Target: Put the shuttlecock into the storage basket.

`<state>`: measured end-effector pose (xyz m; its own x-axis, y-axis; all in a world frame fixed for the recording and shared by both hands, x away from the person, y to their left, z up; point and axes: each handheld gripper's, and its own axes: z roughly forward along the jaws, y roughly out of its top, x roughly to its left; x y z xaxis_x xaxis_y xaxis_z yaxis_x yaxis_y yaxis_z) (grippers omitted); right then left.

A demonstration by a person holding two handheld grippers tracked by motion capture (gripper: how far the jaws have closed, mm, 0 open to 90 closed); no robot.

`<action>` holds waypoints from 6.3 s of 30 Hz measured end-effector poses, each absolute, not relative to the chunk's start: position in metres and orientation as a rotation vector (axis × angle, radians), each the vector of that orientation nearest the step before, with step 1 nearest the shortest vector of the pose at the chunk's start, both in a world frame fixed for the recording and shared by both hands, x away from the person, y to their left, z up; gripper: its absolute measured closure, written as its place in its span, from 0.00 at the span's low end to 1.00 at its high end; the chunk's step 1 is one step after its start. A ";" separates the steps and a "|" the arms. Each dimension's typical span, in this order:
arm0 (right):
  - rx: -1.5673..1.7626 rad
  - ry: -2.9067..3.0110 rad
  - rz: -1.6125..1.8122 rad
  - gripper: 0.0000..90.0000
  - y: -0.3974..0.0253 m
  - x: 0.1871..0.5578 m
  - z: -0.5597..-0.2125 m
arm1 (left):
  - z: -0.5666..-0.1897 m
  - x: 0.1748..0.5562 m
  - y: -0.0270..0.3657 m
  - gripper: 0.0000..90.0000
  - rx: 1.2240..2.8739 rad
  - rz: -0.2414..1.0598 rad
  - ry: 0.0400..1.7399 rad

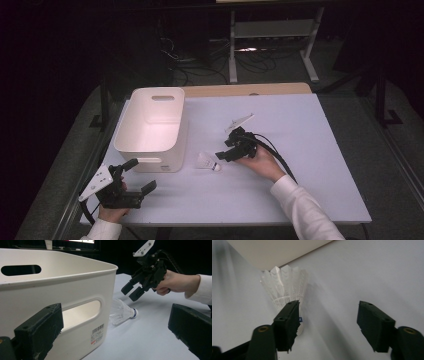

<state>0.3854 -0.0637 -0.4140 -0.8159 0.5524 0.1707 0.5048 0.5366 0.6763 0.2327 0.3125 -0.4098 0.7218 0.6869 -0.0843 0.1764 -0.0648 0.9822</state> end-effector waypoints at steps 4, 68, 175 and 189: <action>0.891 2.708 1.174 0.19 -0.067 0.382 -0.410 | -0.410 0.233 0.312 0.00 1.608 0.481 0.713; 0.770 2.838 1.079 0.30 -0.033 0.365 -0.435 | -0.410 0.232 0.312 0.00 1.613 0.481 0.703; 0.652 2.574 1.386 0.71 -0.021 0.375 -0.325 | -0.410 0.232 0.312 0.00 1.605 0.475 0.703; 0.617 2.569 1.409 0.71 -0.005 0.378 -0.312 | -0.410 0.232 0.312 0.00 1.604 0.473 0.703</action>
